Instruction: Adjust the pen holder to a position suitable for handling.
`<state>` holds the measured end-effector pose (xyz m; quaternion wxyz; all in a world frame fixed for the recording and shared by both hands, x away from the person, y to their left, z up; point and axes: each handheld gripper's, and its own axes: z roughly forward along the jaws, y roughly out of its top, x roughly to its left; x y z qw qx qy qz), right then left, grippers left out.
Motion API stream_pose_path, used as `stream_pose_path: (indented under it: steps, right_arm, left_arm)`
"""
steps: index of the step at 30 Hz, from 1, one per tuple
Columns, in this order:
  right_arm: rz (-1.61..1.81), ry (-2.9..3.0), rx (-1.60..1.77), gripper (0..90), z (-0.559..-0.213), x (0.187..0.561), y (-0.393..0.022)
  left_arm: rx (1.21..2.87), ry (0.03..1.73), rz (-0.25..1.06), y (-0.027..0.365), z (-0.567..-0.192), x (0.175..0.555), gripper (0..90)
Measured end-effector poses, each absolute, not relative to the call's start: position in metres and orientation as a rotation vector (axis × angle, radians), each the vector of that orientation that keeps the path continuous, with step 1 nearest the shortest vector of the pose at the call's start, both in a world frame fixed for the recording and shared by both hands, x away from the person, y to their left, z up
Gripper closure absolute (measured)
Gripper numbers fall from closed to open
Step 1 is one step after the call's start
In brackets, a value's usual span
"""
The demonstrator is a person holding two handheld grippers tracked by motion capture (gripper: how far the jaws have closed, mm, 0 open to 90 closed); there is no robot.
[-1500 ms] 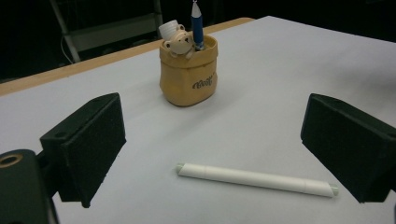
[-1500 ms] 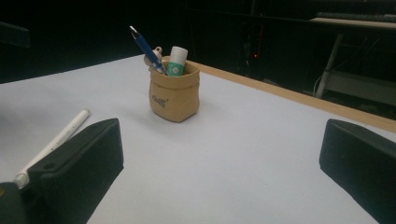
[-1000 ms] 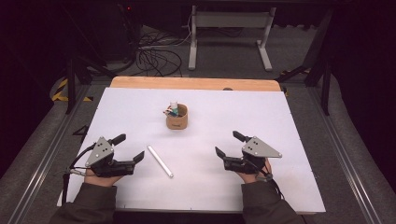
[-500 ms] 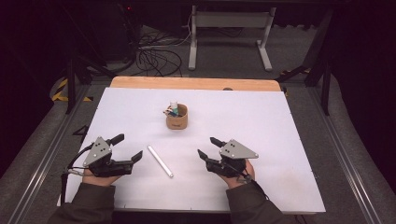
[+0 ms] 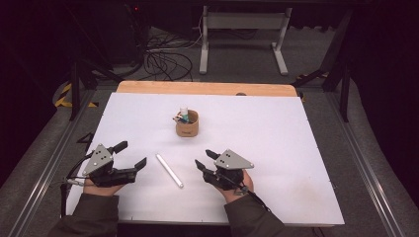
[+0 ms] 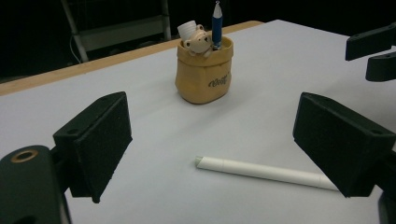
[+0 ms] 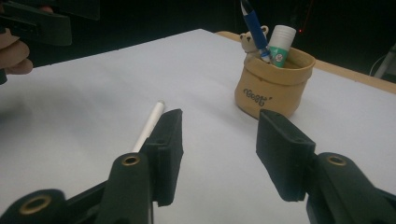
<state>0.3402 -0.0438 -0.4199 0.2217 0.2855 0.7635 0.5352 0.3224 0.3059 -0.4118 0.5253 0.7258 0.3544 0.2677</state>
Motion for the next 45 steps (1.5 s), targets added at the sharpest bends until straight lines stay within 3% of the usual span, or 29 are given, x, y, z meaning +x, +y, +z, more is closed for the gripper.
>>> stream_pose_path:
  steps: [45]
  right_arm:
    - [1.217, 2.285, 0.959, 65.5, -0.447, 0.326, 0.046]
  left_arm:
    - [1.733, 0.866, 0.618, 0.310, -0.416, 0.324, 14.6]
